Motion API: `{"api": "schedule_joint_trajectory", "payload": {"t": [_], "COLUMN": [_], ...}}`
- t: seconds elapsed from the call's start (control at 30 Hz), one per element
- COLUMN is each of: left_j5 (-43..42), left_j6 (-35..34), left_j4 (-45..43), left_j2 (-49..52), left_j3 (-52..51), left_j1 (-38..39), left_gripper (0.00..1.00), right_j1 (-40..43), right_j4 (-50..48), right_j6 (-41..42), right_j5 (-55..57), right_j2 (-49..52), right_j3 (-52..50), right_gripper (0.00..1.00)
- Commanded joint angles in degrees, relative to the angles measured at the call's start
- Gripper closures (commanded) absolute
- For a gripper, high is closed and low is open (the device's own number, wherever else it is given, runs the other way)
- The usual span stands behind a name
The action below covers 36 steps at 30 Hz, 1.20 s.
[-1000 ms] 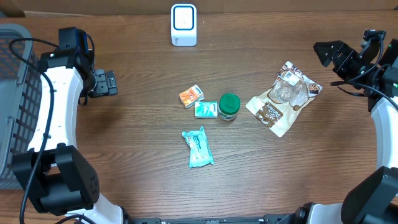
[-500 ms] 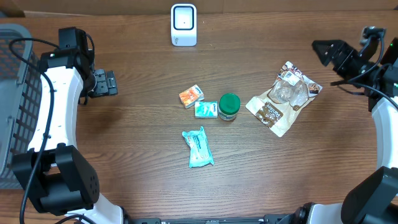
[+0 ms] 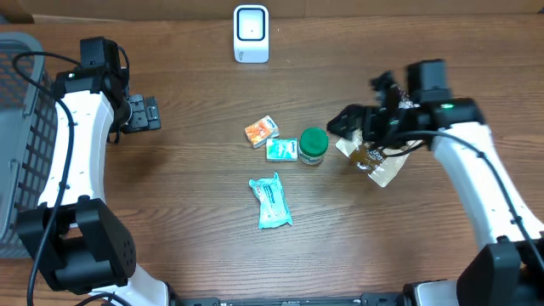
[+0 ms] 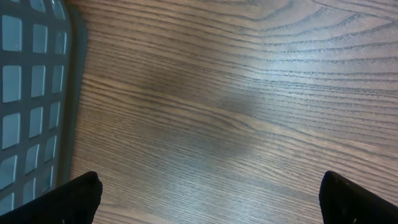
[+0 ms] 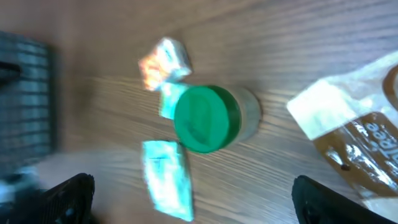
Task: Scan the item barcode
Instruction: 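Move the right gripper over the green-capped jar and lower onto it, then close the right gripper on the jar cap and lift it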
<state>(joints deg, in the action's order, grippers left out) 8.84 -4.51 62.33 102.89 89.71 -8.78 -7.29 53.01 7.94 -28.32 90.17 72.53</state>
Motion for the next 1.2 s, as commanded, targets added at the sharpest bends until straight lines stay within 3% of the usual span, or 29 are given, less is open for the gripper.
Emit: {"api": "schedule_joint_trajectory", "payload": {"t": [0.0,0.27,0.5,0.7,0.93,1.17], "left_j5": [0.2,0.2,0.2,0.2,0.2,0.2], "left_j6": [-0.2,-0.2,-0.2,-0.2,-0.2,-0.2], "left_j4": [0.0,0.0,0.0,0.0,0.0,0.0], "left_j2": [0.2,0.2,0.2,0.2,0.2,0.2], "left_j3": [0.3,0.3,0.3,0.3,0.3,0.4], "left_j1": [-0.5,-0.5,-0.5,-0.5,-0.5,-0.5], "left_gripper": [0.0,0.0,0.01,0.0,0.01,0.0], "right_j1": [-7.2,-19.3,-19.4,-19.4,-19.4,-19.4], "right_j4": [-0.3,0.5,-2.4,-5.9,-5.7,-3.4], "right_j6": [6.3,7.0,6.8,7.2,12.9,16.8], "right_j5": [20.7,36.9,33.4,33.4,33.1,31.6], "right_j2": [-1.4,-1.4,0.9,6.8,13.6,14.1], "right_j3": [0.7,7.5,7.4,6.2,6.2,6.2], "right_gripper": [0.0,0.0,0.0,0.17,0.18,0.18]}}
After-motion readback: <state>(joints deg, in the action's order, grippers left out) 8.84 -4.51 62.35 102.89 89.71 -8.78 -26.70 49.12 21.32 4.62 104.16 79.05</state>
